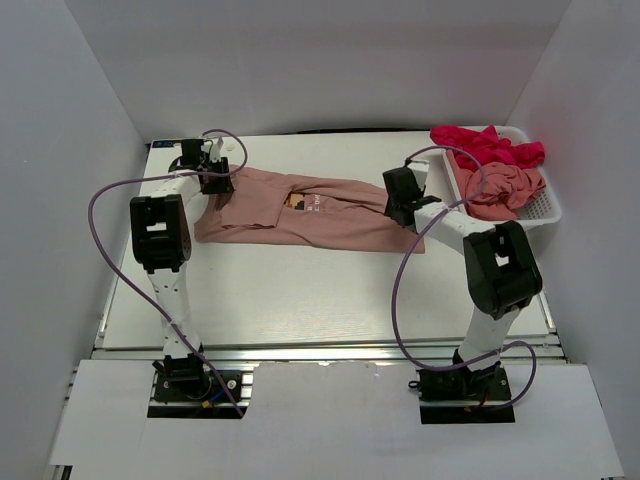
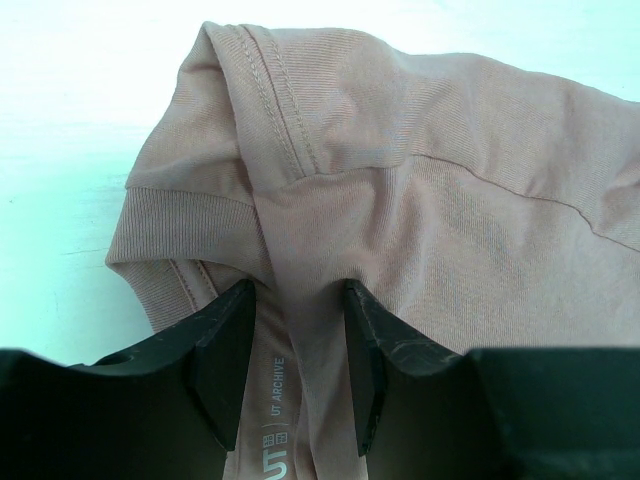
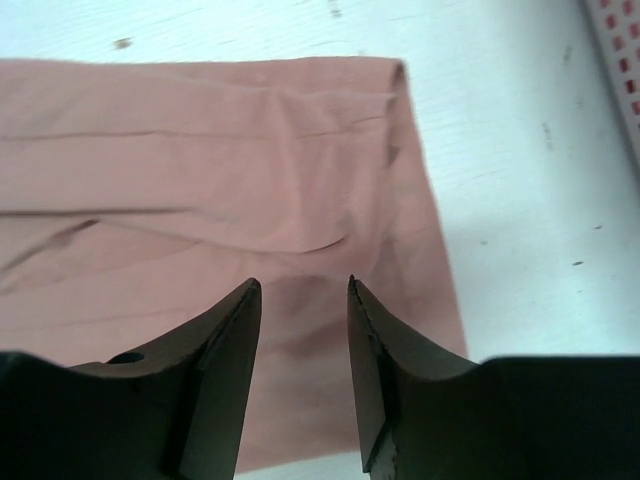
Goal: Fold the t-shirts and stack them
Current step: Rotate the tshirt 90 degrees
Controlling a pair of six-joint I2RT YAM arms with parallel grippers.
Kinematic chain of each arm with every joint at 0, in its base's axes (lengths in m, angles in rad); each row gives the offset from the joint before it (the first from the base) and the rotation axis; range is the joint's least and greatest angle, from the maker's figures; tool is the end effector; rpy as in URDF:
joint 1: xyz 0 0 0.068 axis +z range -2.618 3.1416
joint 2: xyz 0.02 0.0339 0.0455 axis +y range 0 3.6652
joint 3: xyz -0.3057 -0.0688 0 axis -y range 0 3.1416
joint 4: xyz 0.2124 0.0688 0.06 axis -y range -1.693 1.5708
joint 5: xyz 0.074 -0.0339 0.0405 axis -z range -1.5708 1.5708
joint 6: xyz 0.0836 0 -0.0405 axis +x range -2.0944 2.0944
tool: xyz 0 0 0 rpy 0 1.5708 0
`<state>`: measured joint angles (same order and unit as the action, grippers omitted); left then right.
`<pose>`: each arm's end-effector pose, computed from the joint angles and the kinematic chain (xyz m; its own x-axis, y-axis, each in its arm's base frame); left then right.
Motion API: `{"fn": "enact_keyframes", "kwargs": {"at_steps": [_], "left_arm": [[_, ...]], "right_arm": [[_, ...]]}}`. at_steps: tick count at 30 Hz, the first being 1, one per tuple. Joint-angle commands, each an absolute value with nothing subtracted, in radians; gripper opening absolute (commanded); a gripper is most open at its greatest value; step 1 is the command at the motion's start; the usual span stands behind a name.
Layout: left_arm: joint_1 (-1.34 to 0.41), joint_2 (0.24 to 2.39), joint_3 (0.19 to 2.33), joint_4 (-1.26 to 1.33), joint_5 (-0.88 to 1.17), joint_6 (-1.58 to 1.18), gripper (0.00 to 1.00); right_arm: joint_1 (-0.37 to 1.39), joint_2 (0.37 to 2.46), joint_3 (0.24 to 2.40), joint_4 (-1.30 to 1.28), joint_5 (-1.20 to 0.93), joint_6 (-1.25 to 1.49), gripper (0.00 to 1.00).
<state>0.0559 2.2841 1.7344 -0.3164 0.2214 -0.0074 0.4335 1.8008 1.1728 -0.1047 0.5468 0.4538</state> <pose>0.5335 0.0115 0.1664 -0.7612 -0.0498 -0.6465 0.0819 0.9817 -0.1721 0.3857 0.1306 0.2376 -0.5491 0.1585 -0.8206 0.2589 0.9658 0.0133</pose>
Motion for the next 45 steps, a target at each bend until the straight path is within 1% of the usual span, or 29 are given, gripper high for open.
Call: {"fn": "enact_keyframes", "kwargs": {"at_steps": [1,2,8,14,18,22,25,28,32,36,40,42,43,45], "left_arm": [[0.054,2.266,1.712,-0.362,0.232,-0.005,0.51],[0.054,2.261,1.712,-0.362,0.233,-0.005,0.51],[0.054,2.240,1.712,-0.365,0.258,-0.020,0.51],[0.054,2.241,1.733,-0.367,0.241,-0.012,0.52],[0.054,2.278,1.788,-0.379,0.207,-0.002,0.52],[0.054,2.342,1.900,-0.403,0.209,-0.003,0.52],[0.054,2.379,1.936,-0.384,0.227,-0.026,0.52],[0.052,2.414,1.974,-0.356,0.229,-0.047,0.52],[0.040,2.474,2.089,-0.371,0.232,-0.054,0.53],[0.022,2.510,2.141,-0.381,0.210,-0.045,0.53],[0.015,2.534,2.166,-0.347,0.184,-0.020,0.55],[-0.029,2.559,2.222,-0.351,0.169,-0.011,0.55],[-0.034,2.571,2.244,-0.354,0.166,-0.011,0.55],[-0.049,2.606,2.281,-0.344,0.172,-0.021,0.55]], "right_arm": [[0.377,1.833,1.178,-0.094,0.545,0.471,0.46],[0.367,1.853,1.178,-0.092,0.496,0.477,0.46],[0.319,1.931,1.190,-0.104,0.373,0.521,0.46],[0.319,1.948,1.175,-0.110,0.308,0.560,0.46],[0.336,1.930,1.144,-0.118,0.279,0.578,0.46],[0.400,1.899,1.121,-0.158,0.319,0.557,0.46],[0.462,1.879,1.097,-0.192,0.351,0.543,0.46],[0.514,1.873,1.077,-0.225,0.341,0.537,0.46],[0.598,1.870,1.048,-0.281,0.367,0.525,0.46],[0.621,1.820,0.999,-0.316,0.423,0.520,0.46],[0.624,1.767,0.956,-0.331,0.378,0.526,0.46],[0.647,1.758,0.948,-0.350,0.339,0.534,0.45],[0.664,1.755,0.950,-0.354,0.316,0.540,0.44],[0.754,1.753,0.968,-0.374,0.336,0.538,0.42]]}}
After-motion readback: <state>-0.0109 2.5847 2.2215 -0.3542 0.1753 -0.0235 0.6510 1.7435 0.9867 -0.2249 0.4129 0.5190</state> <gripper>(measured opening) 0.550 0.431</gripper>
